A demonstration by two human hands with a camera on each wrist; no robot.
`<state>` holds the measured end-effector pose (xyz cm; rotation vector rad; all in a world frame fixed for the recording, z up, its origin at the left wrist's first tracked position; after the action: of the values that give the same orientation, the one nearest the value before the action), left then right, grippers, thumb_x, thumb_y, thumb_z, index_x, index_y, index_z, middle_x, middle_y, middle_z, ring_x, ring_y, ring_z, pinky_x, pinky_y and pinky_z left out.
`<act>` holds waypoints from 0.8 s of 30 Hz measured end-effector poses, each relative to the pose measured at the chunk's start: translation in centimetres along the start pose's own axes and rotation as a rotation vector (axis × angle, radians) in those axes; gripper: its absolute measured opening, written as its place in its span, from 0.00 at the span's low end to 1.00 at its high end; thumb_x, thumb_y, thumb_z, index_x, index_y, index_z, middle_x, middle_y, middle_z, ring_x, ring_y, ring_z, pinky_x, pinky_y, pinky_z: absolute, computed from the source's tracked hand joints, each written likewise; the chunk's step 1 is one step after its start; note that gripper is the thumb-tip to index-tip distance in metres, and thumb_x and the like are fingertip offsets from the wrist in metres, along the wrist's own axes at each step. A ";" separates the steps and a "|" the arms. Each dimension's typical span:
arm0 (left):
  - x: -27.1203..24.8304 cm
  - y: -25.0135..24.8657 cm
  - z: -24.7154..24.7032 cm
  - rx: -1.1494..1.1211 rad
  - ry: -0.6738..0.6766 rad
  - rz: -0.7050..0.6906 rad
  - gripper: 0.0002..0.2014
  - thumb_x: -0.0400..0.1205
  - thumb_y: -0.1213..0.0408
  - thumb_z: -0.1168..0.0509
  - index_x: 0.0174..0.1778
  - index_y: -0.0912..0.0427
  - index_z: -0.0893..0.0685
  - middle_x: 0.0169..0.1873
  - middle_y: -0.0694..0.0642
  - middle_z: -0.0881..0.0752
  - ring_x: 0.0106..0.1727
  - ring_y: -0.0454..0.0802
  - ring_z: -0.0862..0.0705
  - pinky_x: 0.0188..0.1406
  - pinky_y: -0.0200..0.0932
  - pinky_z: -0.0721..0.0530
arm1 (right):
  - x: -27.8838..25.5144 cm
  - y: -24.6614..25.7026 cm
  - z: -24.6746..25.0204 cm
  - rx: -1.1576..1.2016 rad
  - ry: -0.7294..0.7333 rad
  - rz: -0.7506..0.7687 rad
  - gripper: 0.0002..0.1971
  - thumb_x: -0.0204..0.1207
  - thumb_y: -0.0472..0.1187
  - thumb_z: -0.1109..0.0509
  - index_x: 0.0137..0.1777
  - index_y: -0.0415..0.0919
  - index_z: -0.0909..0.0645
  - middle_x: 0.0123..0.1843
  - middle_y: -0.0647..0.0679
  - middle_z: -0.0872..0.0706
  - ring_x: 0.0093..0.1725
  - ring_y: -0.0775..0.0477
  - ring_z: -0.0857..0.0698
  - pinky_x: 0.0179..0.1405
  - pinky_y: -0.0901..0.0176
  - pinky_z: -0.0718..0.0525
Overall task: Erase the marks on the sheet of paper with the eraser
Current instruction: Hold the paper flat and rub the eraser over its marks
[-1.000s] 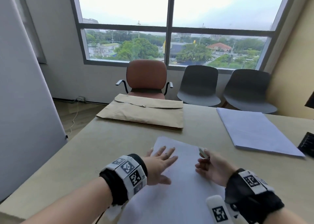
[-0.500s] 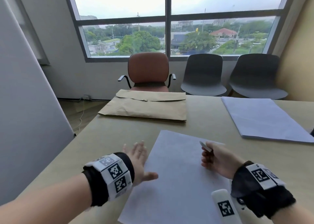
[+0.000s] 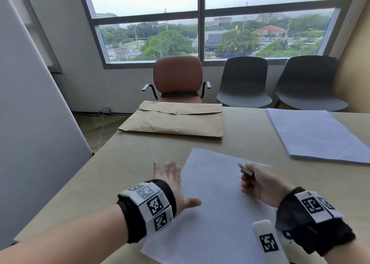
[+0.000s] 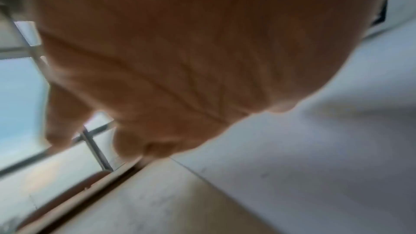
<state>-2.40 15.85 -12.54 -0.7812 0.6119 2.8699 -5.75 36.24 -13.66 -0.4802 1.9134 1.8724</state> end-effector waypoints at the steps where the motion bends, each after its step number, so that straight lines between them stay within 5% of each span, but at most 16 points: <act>1: -0.3 -1.0 0.3 -0.026 -0.050 -0.138 0.44 0.80 0.31 0.60 0.81 0.56 0.68 0.81 0.55 0.70 0.83 0.55 0.68 0.77 0.63 0.70 | 0.0 0.0 0.0 0.000 -0.003 0.002 0.14 0.84 0.40 0.47 0.37 0.37 0.29 0.31 0.44 0.30 0.27 0.47 0.30 0.24 0.58 0.26; 3: -1.4 -3.2 0.1 -0.101 -0.077 -0.442 0.37 0.82 0.34 0.59 0.81 0.45 0.68 0.80 0.45 0.71 0.81 0.47 0.71 0.77 0.56 0.71 | 0.0 0.0 -0.1 -0.006 -0.007 0.001 0.14 0.84 0.40 0.47 0.37 0.37 0.29 0.31 0.43 0.30 0.27 0.47 0.30 0.25 0.58 0.27; 5: -2.2 -3.9 -1.0 -0.132 -0.021 -0.537 0.36 0.83 0.36 0.58 0.81 0.43 0.68 0.80 0.44 0.71 0.81 0.44 0.70 0.78 0.53 0.70 | 0.0 0.1 -0.2 -0.009 -0.009 0.002 0.15 0.84 0.40 0.47 0.37 0.37 0.29 0.31 0.43 0.31 0.27 0.47 0.30 0.26 0.57 0.28; 7: -2.1 -2.0 -2.2 -0.125 0.034 -0.381 0.38 0.83 0.36 0.58 0.81 0.50 0.69 0.81 0.49 0.69 0.83 0.47 0.67 0.79 0.54 0.68 | 0.0 0.1 -0.3 -0.007 -0.007 0.008 0.15 0.85 0.39 0.48 0.37 0.37 0.29 0.31 0.44 0.31 0.27 0.47 0.31 0.25 0.58 0.29; 10: -2.0 3.4 -3.0 0.035 0.103 0.045 0.47 0.79 0.30 0.62 0.81 0.66 0.66 0.82 0.62 0.65 0.83 0.54 0.66 0.77 0.61 0.71 | -0.1 0.1 -0.2 -0.009 -0.002 0.014 0.15 0.85 0.39 0.48 0.37 0.37 0.29 0.31 0.44 0.31 0.26 0.47 0.31 0.25 0.58 0.30; 12: -2.0 5.6 -2.5 0.083 0.079 0.164 0.51 0.76 0.27 0.67 0.80 0.67 0.68 0.81 0.64 0.66 0.82 0.57 0.69 0.75 0.64 0.74 | -0.1 0.1 -0.2 -0.011 -0.003 0.017 0.15 0.85 0.39 0.48 0.37 0.37 0.29 0.31 0.44 0.31 0.26 0.47 0.32 0.25 0.58 0.30; 16: -2.6 2.4 -1.6 -0.046 -0.034 -0.305 0.43 0.61 0.26 0.76 0.71 0.40 0.78 0.74 0.43 0.78 0.77 0.49 0.78 0.70 0.55 0.80 | -0.1 0.0 -0.2 -0.017 -0.010 0.017 0.16 0.85 0.40 0.49 0.36 0.37 0.30 0.31 0.44 0.31 0.27 0.47 0.31 0.26 0.58 0.30; 18: -3.0 0.1 -1.6 -0.070 -0.055 -0.471 0.36 0.68 0.28 0.71 0.70 0.35 0.77 0.72 0.38 0.79 0.77 0.45 0.79 0.71 0.54 0.81 | -0.2 0.0 -0.3 -0.019 -0.016 0.019 0.16 0.85 0.40 0.49 0.35 0.37 0.30 0.31 0.43 0.31 0.27 0.47 0.31 0.26 0.57 0.30; 20: -2.6 -1.2 -1.6 -0.088 -0.072 -0.514 0.31 0.79 0.34 0.64 0.72 0.34 0.75 0.72 0.37 0.78 0.76 0.43 0.78 0.72 0.55 0.80 | -0.3 0.1 -0.3 -0.020 -0.021 0.026 0.16 0.85 0.39 0.49 0.35 0.37 0.30 0.31 0.43 0.31 0.27 0.46 0.31 0.26 0.57 0.30; 24: -1.4 -2.5 -0.9 -0.050 -0.071 -0.525 0.32 0.83 0.37 0.61 0.79 0.39 0.68 0.78 0.40 0.72 0.80 0.43 0.71 0.75 0.55 0.75 | -0.4 0.1 -0.4 -0.037 -0.025 0.031 0.16 0.85 0.40 0.49 0.35 0.37 0.30 0.31 0.43 0.31 0.27 0.47 0.31 0.26 0.57 0.30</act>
<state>-0.32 17.82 -13.42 -0.7140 0.2716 2.4225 -5.49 35.86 -13.42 -0.4392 1.8838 1.9270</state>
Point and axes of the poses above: each hand's wrist, its own x-axis towards the middle knuckle, its own z-axis out of the back of the hand, y = z × x, the point moved 6 cm from there along x, towards the middle knuckle
